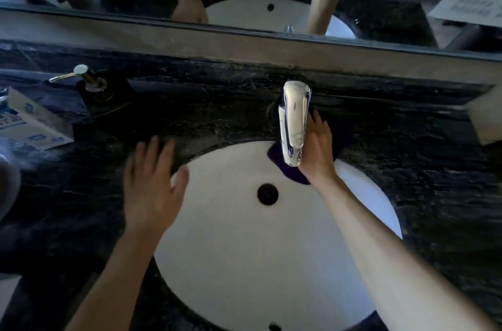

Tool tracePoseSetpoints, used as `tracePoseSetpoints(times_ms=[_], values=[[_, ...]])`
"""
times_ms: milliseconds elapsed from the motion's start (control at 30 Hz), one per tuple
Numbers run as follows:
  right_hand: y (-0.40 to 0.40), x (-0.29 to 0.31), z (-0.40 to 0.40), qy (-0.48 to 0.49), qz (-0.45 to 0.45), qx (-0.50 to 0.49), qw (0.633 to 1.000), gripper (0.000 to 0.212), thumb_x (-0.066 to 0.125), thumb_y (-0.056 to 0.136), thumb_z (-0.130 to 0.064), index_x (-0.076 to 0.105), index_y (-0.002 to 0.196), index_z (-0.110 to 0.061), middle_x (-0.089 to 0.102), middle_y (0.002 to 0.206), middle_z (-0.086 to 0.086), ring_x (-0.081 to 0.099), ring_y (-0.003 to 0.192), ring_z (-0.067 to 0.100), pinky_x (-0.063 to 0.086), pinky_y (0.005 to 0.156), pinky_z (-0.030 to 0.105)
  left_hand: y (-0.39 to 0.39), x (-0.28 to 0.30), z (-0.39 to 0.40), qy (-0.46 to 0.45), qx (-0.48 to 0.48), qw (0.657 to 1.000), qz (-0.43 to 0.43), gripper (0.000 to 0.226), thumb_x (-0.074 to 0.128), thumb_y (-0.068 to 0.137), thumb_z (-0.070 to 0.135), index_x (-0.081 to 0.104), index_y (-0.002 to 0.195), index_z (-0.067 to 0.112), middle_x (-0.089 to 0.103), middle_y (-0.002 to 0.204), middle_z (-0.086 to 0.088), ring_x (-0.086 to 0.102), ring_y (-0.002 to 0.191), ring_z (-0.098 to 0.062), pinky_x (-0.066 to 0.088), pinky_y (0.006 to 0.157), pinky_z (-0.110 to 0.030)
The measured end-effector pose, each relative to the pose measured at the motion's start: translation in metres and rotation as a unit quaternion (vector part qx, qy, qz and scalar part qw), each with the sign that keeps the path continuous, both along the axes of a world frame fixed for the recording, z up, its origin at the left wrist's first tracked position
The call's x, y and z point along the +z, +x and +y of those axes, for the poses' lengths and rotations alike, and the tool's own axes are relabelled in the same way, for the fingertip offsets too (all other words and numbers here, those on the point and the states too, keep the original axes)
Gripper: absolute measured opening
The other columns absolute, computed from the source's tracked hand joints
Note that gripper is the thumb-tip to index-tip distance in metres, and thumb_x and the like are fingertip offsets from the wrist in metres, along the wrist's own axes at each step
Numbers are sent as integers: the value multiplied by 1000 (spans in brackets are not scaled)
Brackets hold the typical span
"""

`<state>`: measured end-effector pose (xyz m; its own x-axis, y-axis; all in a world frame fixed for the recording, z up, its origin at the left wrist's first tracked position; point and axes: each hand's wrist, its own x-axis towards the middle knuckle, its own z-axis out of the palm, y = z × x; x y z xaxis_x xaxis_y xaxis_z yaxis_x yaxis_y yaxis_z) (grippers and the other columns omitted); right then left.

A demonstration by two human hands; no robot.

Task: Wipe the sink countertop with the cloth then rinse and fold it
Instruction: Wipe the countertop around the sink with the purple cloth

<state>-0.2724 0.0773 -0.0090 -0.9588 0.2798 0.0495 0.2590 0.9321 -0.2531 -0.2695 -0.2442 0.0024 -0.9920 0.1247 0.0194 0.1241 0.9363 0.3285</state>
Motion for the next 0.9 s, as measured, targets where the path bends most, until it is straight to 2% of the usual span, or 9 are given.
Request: tracePoseSetpoints(times_ms=[33, 133, 267, 367, 433, 533, 700, 833, 900], values=[[-10, 7, -4, -16, -14, -8, 1000, 57, 48, 96, -22, 44, 149, -2, 48, 153, 23, 37, 146, 45, 29, 118, 58, -10, 0, 15, 0, -30, 999, 17, 65, 31, 98, 51, 41, 152, 18, 34, 162, -15, 26, 152, -36, 22, 120, -54], [-19, 19, -2, -15, -47, 22, 999, 82, 18, 86, -45, 35, 155, -4, 38, 160, 20, 27, 152, 40, 21, 123, 53, -45, -6, 62, -3, -96, 995, 28, 63, 30, 98, 51, 41, 153, 22, 31, 164, -12, 28, 152, -33, 25, 120, -53], [-27, 11, 32, 72, -79, 86, 991, 60, 37, 100, -28, 33, 157, -11, 37, 162, 12, 26, 153, 35, 22, 122, 53, -79, -13, 118, -48, -136, 989, 44, 63, 29, 100, 49, 38, 155, 20, 30, 165, -12, 27, 152, -34, 21, 122, -53], [-34, 13, 50, 75, -98, 117, 985, 70, 8, 97, -44, 29, 159, -22, 30, 167, -1, 18, 157, 26, 12, 125, 52, -86, -19, 130, -99, -121, 985, 72, 60, 30, 103, 50, 37, 155, 21, 32, 164, -12, 27, 152, -36, 21, 122, -54], [-29, 12, 57, 70, -94, 114, 987, 67, 6, 98, -49, 28, 159, -30, 26, 168, -7, 16, 157, 23, 10, 126, 51, -86, -23, 127, -115, -116, 984, 71, 61, 27, 102, 54, 36, 155, 23, 33, 164, -11, 26, 152, -36, 21, 122, -55], [-13, 12, 85, 61, -101, 53, 992, 57, 18, 104, -48, 23, 160, -35, 21, 169, -8, 14, 157, 22, 10, 126, 51, -87, -21, 125, -116, -116, 985, 60, 62, 26, 101, 56, 38, 154, 24, 33, 163, -12, 25, 152, -37, 21, 121, -56], [37, 16, 156, 33, -112, -99, 988, 67, 3, 99, -55, 17, 161, -34, 13, 171, -8, 8, 158, 19, 7, 126, 52, -86, -17, 126, -111, -113, 985, 61, 63, 28, 101, 54, 42, 152, 20, 37, 161, -15, 29, 150, -40, 23, 119, -58], [27, 12, 127, 20, -94, -175, 980, 66, 7, 100, -54, 21, 161, -30, 19, 170, -2, 12, 157, 26, 8, 125, 56, -85, -17, 132, -125, -113, 984, 65, 63, 27, 101, 52, 42, 151, 17, 38, 160, -18, 30, 149, -42, 24, 118, -60], [8, 14, 98, 14, -85, -171, 982, 70, 5, 97, -54, 25, 160, -31, 24, 169, 1, 16, 156, 31, 11, 123, 58, -84, -18, 133, -126, -113, 983, 66, 64, 27, 100, 52, 41, 151, 17, 37, 160, -18, 28, 149, -42, 24, 117, -61]])
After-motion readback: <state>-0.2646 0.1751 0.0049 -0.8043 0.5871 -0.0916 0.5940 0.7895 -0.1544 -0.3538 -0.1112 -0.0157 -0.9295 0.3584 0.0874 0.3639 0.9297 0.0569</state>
